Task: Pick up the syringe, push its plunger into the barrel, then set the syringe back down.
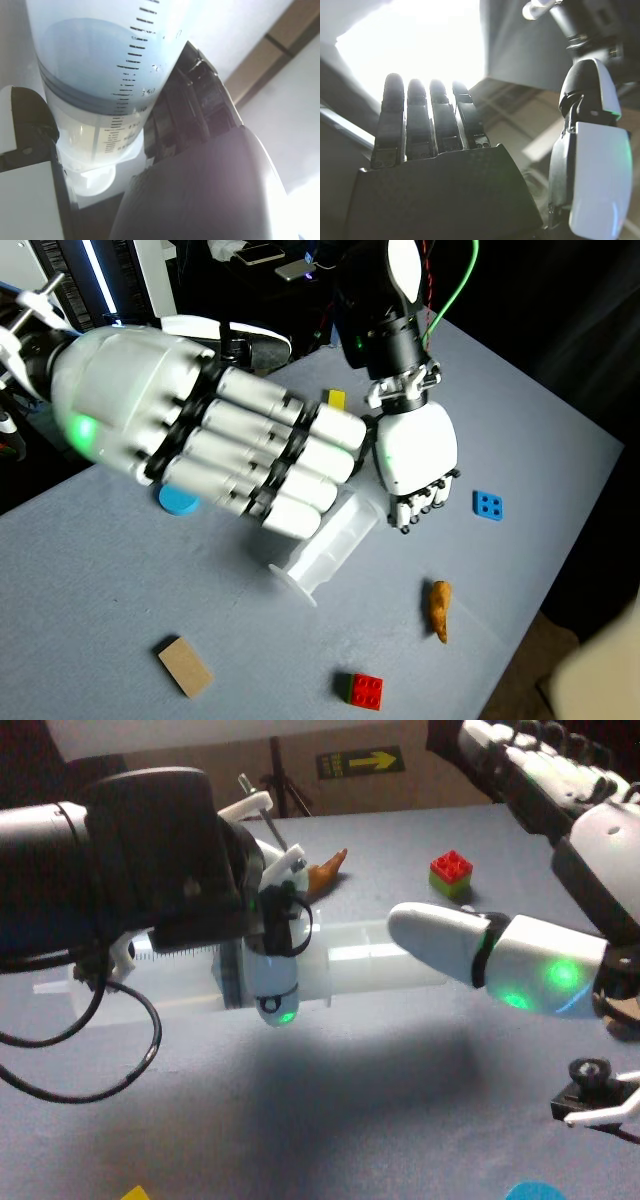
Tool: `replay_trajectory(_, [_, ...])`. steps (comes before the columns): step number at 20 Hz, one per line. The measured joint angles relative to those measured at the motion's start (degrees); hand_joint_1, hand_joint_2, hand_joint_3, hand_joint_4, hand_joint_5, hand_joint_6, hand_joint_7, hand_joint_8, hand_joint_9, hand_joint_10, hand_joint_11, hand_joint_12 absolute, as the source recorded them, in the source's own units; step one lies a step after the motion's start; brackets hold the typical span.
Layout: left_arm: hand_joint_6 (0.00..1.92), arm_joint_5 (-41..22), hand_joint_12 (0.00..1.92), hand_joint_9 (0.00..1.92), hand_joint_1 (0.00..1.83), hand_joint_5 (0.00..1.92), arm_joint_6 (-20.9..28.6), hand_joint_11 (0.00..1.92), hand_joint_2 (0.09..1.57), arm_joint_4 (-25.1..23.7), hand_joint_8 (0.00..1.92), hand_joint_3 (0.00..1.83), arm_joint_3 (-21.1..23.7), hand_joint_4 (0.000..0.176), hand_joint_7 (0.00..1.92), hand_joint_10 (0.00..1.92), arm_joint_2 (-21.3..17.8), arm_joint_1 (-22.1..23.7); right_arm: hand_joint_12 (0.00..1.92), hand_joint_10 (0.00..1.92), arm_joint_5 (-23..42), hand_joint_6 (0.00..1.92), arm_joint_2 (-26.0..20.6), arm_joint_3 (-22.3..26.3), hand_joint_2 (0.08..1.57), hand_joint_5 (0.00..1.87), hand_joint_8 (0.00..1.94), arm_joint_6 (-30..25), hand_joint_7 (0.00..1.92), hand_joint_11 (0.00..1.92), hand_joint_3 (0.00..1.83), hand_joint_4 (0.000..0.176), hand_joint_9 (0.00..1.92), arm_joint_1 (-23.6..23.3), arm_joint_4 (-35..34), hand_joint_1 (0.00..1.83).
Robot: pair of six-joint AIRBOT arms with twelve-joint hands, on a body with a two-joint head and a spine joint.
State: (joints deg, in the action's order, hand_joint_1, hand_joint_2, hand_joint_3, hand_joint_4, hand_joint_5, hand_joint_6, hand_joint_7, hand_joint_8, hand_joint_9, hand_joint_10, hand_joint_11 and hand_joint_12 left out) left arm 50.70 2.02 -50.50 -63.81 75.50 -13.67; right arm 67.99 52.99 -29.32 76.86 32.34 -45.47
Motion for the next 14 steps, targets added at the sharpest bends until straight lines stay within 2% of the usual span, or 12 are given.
replay_trajectory(1, [0.91, 0.0, 1.71, 0.7, 1.35, 0.92, -0.07, 0.53, 1.2, -0.04, 1.42, 0.0, -0.02, 0.0, 0.74, 1.61, -0.09, 0.72, 0.38, 0.0, 0.72, 0.0, 0.0, 0.0, 0.92, 0.06, 0.0, -0.52, 0.06, 0.0, 0.0, 0.0, 0.07, 0.02, -0.92, 0.34])
replay_trajectory(3, [0.93, -0.52, 1.68, 0.68, 1.35, 0.94, -0.63, 0.52, 1.2, -0.11, 1.41, 0.0, -0.59, 0.0, 0.73, 1.61, -0.26, 1.77, 0.35, 0.0, 2.58, 0.0, 0.13, 0.0, 0.92, 0.05, 0.0, -2.1, 0.05, 0.0, 0.0, 0.0, 0.06, 0.15, -1.7, 0.35])
replay_trajectory(4, [1.07, -0.57, 1.65, 0.68, 1.34, 0.84, -0.76, 0.55, 1.22, 0.07, 1.42, 0.0, -0.59, 0.0, 0.71, 1.6, -0.7, 2.38, 0.33, 0.0, 3.37, 0.0, 0.26, 0.04, 0.92, 0.04, 0.0, -3.52, 0.04, 0.0, 0.0, 0.0, 0.05, 0.2, -2.75, 0.33])
replay_trajectory(6, [1.15, -0.28, 1.64, 0.66, 1.34, 0.78, -0.96, 0.53, 1.24, 0.02, 1.5, 0.0, -0.59, 0.0, 0.67, 1.62, -1.14, 2.93, 0.28, 0.0, 4.83, 0.0, 0.35, 0.04, 0.93, 0.02, 0.0, -6.38, 0.01, 0.0, 0.0, 0.0, 0.03, 0.2, -5.09, 0.32])
replay_trajectory(9, [1.14, -0.24, 1.65, 0.68, 1.34, 0.79, -2.08, 0.57, 1.24, 0.57, 1.47, 0.0, -0.83, 0.0, 0.67, 1.61, -1.7, 4.11, 0.28, 0.0, 6.43, 0.01, 0.37, 0.04, 0.92, 0.04, 0.0, -12.09, 0.03, 0.0, 0.0, 0.0, 0.04, 0.2, -6.82, 0.33])
replay_trajectory(11, [1.15, -0.48, 1.68, 0.66, 1.34, 0.79, -2.93, 0.52, 1.24, 0.83, 1.46, 0.0, -0.83, 0.0, 0.68, 1.63, -1.88, 4.76, 0.31, 0.0, 6.8, 0.0, 0.94, 0.04, 0.92, 0.04, 0.0, -14.93, 0.03, 0.0, 0.0, 0.0, 0.05, -0.37, -11.34, 0.32])
replay_trajectory(12, [1.06, -0.63, 1.72, 0.66, 1.34, 0.85, -3.5, 0.5, 1.23, 1.05, 1.45, 0.0, -0.81, 0.0, 0.69, 1.66, -2.1, 4.94, 0.32, 0.01, 6.73, 0.0, 1.31, 0.02, 0.92, 0.04, 0.0, -16.5, 0.03, 0.0, 0.0, 0.0, 0.05, -0.96, -15.34, 0.32])
replay_trajectory(14, [0.99, -0.81, 1.71, 0.7, 1.35, 0.88, -3.54, 0.54, 1.21, 1.7, 1.41, 0.0, -0.81, 0.0, 0.74, 1.63, -2.47, 5.01, 0.27, 0.0, 6.56, 0.0, 1.92, -0.13, 0.92, 0.04, 0.0, -21.16, 0.03, 0.0, 0.0, 0.0, 0.05, -1.11, -18.47, 0.34])
